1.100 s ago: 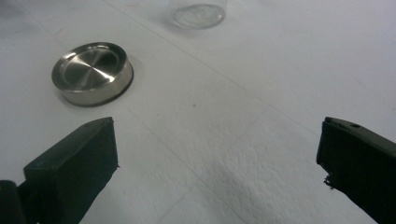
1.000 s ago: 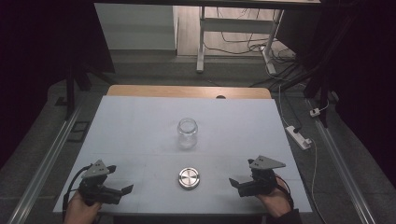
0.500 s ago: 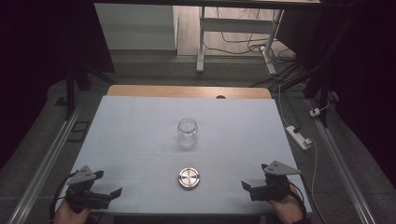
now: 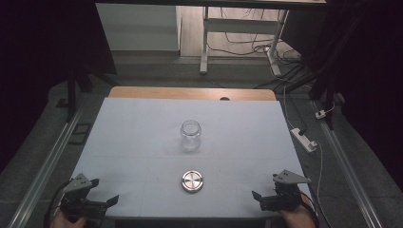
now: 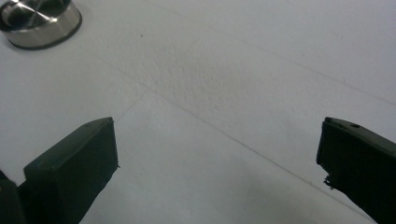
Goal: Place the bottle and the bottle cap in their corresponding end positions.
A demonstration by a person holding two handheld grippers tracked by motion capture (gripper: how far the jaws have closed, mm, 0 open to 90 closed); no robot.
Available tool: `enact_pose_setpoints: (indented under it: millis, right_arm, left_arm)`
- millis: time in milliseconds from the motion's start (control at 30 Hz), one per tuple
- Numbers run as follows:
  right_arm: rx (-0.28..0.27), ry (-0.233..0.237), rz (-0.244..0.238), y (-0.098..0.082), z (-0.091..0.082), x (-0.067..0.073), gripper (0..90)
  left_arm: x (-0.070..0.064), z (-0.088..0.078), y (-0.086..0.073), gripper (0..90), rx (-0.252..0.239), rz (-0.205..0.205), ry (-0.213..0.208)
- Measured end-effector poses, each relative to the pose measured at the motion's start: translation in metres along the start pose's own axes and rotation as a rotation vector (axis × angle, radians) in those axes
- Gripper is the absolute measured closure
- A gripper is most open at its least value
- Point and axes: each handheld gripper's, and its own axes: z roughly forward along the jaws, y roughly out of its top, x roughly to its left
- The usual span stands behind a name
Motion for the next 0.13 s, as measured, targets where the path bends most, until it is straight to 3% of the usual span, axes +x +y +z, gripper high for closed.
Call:
enact_pose_setpoints:
  millis: [133]
  right_arm:
    - [0.005, -0.005, 0.011, -0.0002, 0.0002, -0.0009, 0.0]
  left_arm:
    - [0.0007, 0.0013, 0.0009, 0.0, 0.010, -0.004, -0.007]
